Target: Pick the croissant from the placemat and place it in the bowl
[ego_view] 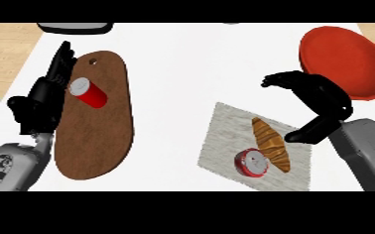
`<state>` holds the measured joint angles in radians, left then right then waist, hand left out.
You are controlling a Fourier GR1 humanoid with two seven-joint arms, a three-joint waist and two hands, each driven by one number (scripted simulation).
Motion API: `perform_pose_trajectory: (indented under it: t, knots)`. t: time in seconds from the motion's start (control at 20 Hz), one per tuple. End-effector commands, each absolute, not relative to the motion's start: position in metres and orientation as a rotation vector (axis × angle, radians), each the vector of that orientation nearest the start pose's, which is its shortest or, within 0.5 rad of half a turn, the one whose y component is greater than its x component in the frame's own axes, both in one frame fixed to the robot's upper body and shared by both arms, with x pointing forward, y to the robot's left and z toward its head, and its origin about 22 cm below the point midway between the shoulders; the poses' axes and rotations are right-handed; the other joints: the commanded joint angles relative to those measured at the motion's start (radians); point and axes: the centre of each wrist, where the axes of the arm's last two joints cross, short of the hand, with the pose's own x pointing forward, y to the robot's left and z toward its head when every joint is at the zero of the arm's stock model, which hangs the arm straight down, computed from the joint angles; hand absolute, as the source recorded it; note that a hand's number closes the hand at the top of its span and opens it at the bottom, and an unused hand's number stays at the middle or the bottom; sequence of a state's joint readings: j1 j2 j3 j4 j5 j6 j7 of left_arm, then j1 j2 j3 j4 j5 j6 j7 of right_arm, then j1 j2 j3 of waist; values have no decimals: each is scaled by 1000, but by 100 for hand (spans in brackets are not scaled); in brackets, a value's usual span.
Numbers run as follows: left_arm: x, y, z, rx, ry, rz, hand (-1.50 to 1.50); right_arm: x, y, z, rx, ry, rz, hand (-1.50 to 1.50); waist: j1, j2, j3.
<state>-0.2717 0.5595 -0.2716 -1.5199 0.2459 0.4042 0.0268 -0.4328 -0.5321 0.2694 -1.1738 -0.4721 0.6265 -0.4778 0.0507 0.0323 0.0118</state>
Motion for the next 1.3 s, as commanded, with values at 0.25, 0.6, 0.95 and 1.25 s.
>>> perform_pose_trajectory:
  t: [0.25,0.6,0.95,1.25]
  knots:
    - [298,267,80,348,-1690,-193,0,359,-340,128,748,-1777,1122,-150,10,-8,-4]
    - [300,257,86,341,-1679,-208,0,359,-308,133,573,-1669,1546,-150,13,-15,-7]
    - [300,259,76,365,-1672,-215,0,359,-285,108,587,-1580,1793,-150,-5,-18,-10]
    - [301,253,86,373,-1666,-184,0,355,-265,90,574,-1502,1960,-150,-23,-27,-11]
